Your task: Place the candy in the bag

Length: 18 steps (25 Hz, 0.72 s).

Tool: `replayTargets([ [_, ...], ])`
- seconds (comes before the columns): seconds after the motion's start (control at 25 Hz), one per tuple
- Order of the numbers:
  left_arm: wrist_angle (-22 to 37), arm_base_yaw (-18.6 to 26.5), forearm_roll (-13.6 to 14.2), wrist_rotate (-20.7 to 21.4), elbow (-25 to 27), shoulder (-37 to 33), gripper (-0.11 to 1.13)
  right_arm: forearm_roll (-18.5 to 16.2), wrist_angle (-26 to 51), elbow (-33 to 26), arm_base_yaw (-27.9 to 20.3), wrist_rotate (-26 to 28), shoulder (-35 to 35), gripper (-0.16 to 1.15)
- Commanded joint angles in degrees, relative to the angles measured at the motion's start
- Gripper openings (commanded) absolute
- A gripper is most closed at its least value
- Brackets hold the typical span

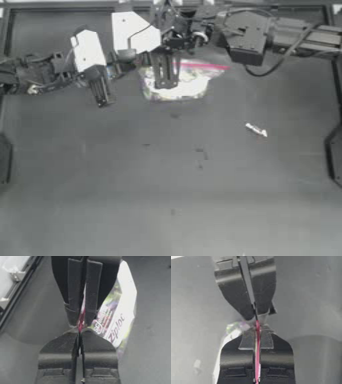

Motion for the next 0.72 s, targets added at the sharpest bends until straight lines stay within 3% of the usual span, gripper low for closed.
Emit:
replayTargets([
  [0.04, -0.18, 0.09, 0.79, 0.09, -1.32, -1.05, 0.17, 0.18, -0.26, -0.53, -0.09, 0.0, -3.25, 0.04],
  [0.24, -0.18, 0.09, 1.67, 0.09, -1.32, -1.67, 0.03, 0.09, 0.09, -0.44, -0.18, -0.09, -3.25, 0.04],
  [0.72, -0.18, 0.09, 1.76, 0.09, -1.05, -2.55, 0.04, -0.18, 1.23, 2.02, -1.23, 0.26, -4.48, 0.04],
])
